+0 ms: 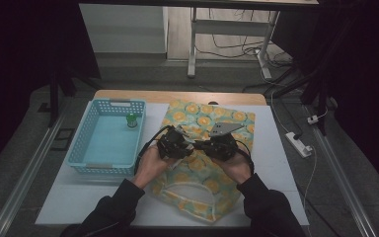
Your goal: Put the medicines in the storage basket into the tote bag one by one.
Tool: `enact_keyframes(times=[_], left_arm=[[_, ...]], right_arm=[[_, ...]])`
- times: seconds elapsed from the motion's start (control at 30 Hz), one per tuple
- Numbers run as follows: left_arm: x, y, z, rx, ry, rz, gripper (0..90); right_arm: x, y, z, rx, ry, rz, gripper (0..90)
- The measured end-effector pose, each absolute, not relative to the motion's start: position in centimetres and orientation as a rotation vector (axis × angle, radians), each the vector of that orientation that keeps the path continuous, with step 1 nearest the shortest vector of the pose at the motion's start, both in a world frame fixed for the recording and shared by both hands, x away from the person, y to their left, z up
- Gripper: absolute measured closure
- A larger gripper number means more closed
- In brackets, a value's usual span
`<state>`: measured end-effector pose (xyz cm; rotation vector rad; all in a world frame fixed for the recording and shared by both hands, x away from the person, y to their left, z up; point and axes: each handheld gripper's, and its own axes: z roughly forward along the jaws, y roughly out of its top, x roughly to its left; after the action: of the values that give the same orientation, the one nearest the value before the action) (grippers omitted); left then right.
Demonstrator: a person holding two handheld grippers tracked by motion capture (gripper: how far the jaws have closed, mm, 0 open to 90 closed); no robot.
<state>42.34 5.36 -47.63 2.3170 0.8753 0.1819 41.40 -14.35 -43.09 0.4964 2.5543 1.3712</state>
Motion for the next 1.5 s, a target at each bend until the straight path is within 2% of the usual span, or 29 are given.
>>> enact_keyframes(times=[0.47,0.7,1.0,1.5], left_arm=[[43.6,6.5,-48.7,2.27,1.015,0.321,70.8],[43.9,6.9,-49.0,2.25,1.021,0.331,69.1],[43.2,7.1,-47.6,2.207,0.973,0.295,53.9],[41.6,7.7,-45.9,2.184,0.836,0.107,29.8]], right_arm=[[41.6,-14.1,-43.7,0.501,2.583,1.341,90.0],[41.6,-13.8,-44.1,0.5,2.602,1.323,90.0],[41.8,-14.2,-44.0,0.511,2.596,1.326,90.0],[42.1,-14.6,-44.0,0.527,2.595,1.321,90.0]])
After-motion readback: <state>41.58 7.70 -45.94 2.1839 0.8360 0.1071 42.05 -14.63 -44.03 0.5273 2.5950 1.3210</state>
